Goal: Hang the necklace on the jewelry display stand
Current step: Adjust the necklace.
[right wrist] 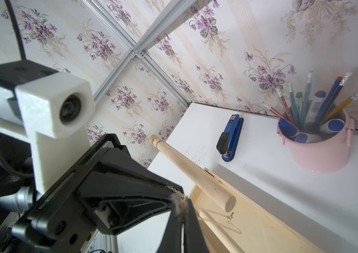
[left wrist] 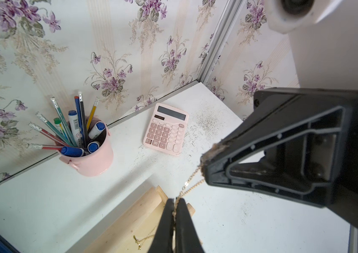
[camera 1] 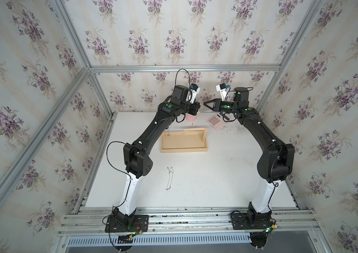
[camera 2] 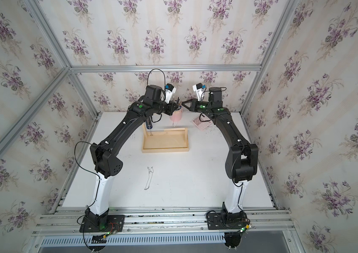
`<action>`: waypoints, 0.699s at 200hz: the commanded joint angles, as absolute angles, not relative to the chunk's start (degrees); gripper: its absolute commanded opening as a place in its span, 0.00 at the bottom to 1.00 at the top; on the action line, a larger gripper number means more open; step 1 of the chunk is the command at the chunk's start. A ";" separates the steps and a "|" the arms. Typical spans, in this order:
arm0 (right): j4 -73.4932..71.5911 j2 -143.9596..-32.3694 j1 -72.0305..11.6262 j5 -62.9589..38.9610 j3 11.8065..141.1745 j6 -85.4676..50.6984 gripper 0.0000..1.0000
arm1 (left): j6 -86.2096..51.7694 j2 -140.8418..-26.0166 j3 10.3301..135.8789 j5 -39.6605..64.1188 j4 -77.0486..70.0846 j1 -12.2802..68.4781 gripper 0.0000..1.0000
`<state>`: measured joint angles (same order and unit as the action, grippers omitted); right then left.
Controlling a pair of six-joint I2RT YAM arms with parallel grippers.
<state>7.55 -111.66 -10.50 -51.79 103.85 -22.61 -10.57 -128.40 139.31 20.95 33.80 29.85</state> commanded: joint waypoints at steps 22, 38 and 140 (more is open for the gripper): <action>6.06 -115.84 -10.48 -54.01 107.45 -22.47 0.06 | -11.49 -129.72 140.97 20.83 31.74 29.43 0.09; 5.86 -116.86 -10.46 -54.40 108.31 -22.28 0.06 | -11.81 -130.08 141.07 19.32 31.59 29.27 0.09; 6.52 -123.39 -11.23 -57.29 115.47 -21.62 0.07 | -12.50 -129.56 139.57 18.81 31.54 28.65 0.09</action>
<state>7.57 -122.21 -10.70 -55.35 114.13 -22.28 -12.40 -130.43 140.49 19.49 32.49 28.82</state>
